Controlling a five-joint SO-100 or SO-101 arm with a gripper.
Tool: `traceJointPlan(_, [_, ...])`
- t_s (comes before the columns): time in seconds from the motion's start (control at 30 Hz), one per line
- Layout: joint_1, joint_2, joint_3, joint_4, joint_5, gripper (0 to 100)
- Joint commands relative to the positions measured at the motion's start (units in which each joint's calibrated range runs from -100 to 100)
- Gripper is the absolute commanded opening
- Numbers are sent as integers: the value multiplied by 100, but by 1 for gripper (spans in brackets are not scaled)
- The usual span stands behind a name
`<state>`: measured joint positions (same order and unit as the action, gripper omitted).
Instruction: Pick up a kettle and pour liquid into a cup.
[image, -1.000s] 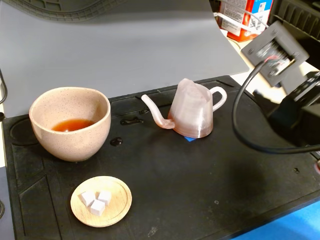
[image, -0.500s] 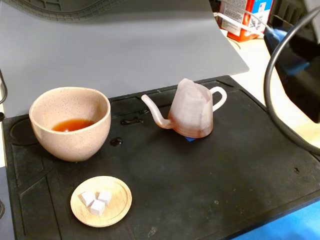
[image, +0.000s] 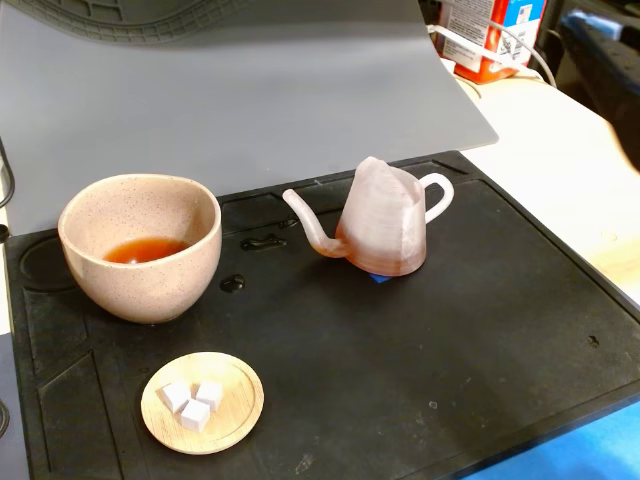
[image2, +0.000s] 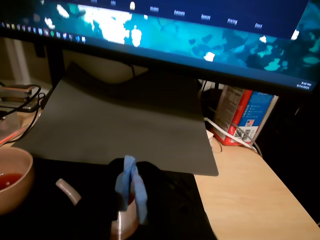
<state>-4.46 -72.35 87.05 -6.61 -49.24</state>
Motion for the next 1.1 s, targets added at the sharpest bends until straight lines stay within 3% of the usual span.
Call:
traceJointPlan(0.0, [320,-658,34,674,-358,1])
traceJointPlan(0.07, [564,-974,369,708,-683,1])
traceJointPlan(0.2, [693,-1682,1295,795,-725,1])
traceJointPlan(0.47, [617,-2603,1277,4089,-736,1])
traceJointPlan(0.77, [381,-2552,1277,4902,-736,1])
traceJointPlan(1.07, [366,-2561,1286,7211,-683,1])
